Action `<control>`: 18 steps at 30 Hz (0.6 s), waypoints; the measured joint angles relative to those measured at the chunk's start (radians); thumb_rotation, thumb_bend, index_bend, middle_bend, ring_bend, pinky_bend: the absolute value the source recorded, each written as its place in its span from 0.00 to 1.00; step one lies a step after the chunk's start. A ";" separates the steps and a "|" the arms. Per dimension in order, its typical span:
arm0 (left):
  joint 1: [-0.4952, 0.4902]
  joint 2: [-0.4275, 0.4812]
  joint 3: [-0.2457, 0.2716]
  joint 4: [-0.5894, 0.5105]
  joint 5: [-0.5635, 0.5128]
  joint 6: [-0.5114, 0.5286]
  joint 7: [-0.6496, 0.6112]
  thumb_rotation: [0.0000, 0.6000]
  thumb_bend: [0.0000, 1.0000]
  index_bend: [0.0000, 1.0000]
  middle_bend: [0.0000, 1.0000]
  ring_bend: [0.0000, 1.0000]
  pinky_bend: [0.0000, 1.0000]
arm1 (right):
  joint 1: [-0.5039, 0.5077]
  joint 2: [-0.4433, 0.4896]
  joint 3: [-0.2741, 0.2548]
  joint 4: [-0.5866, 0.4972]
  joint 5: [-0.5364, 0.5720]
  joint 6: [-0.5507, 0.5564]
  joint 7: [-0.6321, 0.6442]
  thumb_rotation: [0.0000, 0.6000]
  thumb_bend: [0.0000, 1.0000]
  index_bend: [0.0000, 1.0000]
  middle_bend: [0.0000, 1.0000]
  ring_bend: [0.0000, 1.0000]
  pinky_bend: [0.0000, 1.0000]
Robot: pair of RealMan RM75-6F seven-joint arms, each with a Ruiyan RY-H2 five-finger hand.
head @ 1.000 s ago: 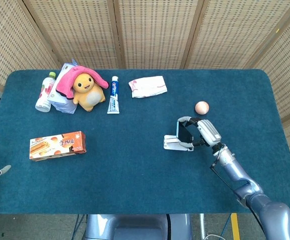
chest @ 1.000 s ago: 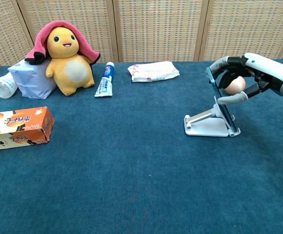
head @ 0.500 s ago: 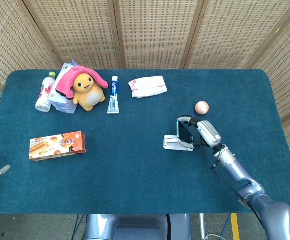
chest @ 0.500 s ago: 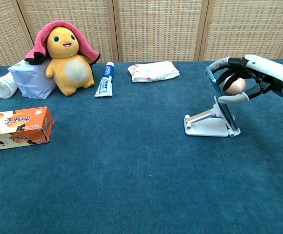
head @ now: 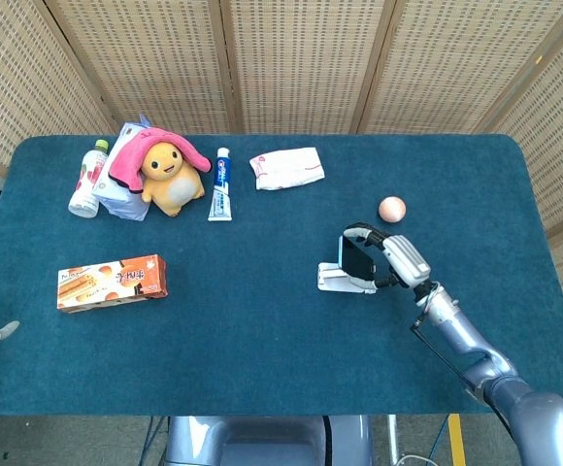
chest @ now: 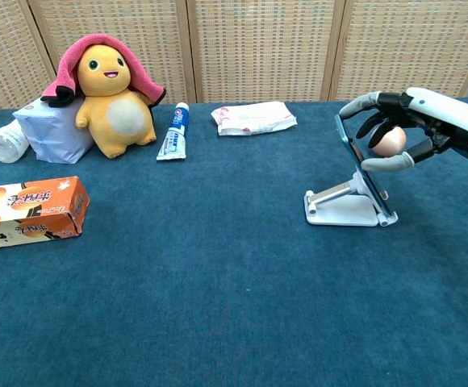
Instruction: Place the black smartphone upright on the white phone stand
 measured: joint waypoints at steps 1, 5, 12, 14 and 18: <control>0.000 0.000 0.000 0.000 0.000 0.000 0.000 1.00 0.00 0.00 0.00 0.00 0.00 | 0.000 0.001 0.000 -0.001 0.000 0.001 0.001 1.00 0.24 0.21 0.24 0.30 0.33; 0.000 0.000 0.000 -0.002 0.000 0.001 0.001 1.00 0.00 0.00 0.00 0.00 0.00 | -0.001 0.005 -0.004 -0.006 -0.003 0.003 0.007 1.00 0.24 0.21 0.31 0.30 0.33; 0.002 0.001 0.000 -0.001 0.002 0.003 -0.003 1.00 0.00 0.00 0.00 0.00 0.00 | -0.001 0.012 -0.010 -0.018 -0.012 0.014 0.010 1.00 0.24 0.21 0.32 0.30 0.33; 0.003 0.002 0.000 0.000 0.003 0.004 -0.006 1.00 0.00 0.00 0.00 0.00 0.00 | -0.001 0.016 -0.011 -0.025 -0.013 0.019 0.009 1.00 0.24 0.21 0.32 0.30 0.33; 0.003 0.003 0.001 -0.002 0.007 0.005 -0.008 1.00 0.00 0.00 0.00 0.00 0.00 | -0.001 0.023 -0.014 -0.037 -0.016 0.020 -0.002 1.00 0.24 0.21 0.31 0.30 0.33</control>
